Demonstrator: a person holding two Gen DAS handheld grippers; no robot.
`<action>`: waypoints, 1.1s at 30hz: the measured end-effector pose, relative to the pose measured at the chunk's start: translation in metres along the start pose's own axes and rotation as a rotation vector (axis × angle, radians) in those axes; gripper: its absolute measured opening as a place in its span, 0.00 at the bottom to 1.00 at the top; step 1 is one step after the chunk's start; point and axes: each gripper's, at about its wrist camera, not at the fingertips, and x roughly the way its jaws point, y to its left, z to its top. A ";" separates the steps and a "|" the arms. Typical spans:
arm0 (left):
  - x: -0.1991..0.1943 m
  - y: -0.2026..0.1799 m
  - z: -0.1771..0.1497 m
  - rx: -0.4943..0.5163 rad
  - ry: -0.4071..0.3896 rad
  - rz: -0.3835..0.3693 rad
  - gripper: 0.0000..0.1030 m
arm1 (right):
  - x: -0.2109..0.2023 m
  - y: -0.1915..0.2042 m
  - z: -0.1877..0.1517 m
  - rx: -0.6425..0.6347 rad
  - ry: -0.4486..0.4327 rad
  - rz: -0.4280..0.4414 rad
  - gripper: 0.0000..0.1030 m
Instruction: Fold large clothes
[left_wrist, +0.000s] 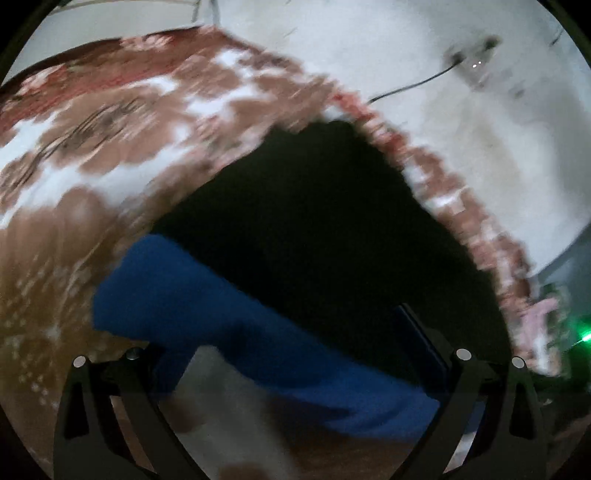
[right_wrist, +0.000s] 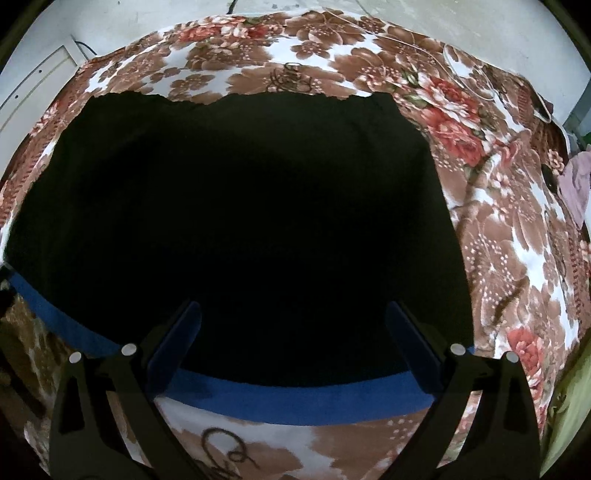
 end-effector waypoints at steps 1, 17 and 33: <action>0.004 0.006 -0.003 0.001 0.005 0.042 0.95 | 0.000 0.002 0.001 -0.003 -0.003 0.002 0.95; -0.004 -0.039 0.006 -0.022 -0.022 -0.105 0.95 | 0.010 0.023 0.003 -0.014 0.019 0.035 0.95; 0.018 -0.036 0.010 -0.051 -0.015 -0.125 0.94 | 0.013 0.041 0.015 -0.043 0.010 -0.019 0.95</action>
